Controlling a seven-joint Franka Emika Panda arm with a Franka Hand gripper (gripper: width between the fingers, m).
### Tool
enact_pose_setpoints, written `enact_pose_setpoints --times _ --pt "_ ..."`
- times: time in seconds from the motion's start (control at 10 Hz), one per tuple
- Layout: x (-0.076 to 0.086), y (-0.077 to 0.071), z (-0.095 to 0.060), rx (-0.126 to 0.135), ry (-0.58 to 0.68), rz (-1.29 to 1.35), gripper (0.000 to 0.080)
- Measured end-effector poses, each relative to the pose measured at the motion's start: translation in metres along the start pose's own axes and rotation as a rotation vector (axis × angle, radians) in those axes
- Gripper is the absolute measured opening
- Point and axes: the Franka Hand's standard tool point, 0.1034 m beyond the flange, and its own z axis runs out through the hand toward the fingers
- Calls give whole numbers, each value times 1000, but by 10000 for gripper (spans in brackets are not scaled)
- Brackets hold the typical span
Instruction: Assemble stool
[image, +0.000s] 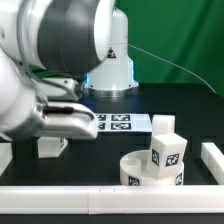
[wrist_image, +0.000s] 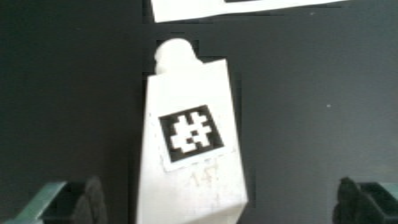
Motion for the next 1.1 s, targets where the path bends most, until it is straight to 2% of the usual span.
enact_pose_setpoints --times 0.1,0.2,0.3,0.4,0.5,0.6,1.1 --pt "2 0 7 0 -13 18 648" --pt "2 1 6 0 -11 19 648" --pt "2 2 6 0 -10 20 525" --pt "2 2 6 1 -10 20 525" --pt "2 3 6 1 -9 21 385" --pt "2 3 6 2 -9 21 320" --pt "2 4 6 4 -9 23 320"
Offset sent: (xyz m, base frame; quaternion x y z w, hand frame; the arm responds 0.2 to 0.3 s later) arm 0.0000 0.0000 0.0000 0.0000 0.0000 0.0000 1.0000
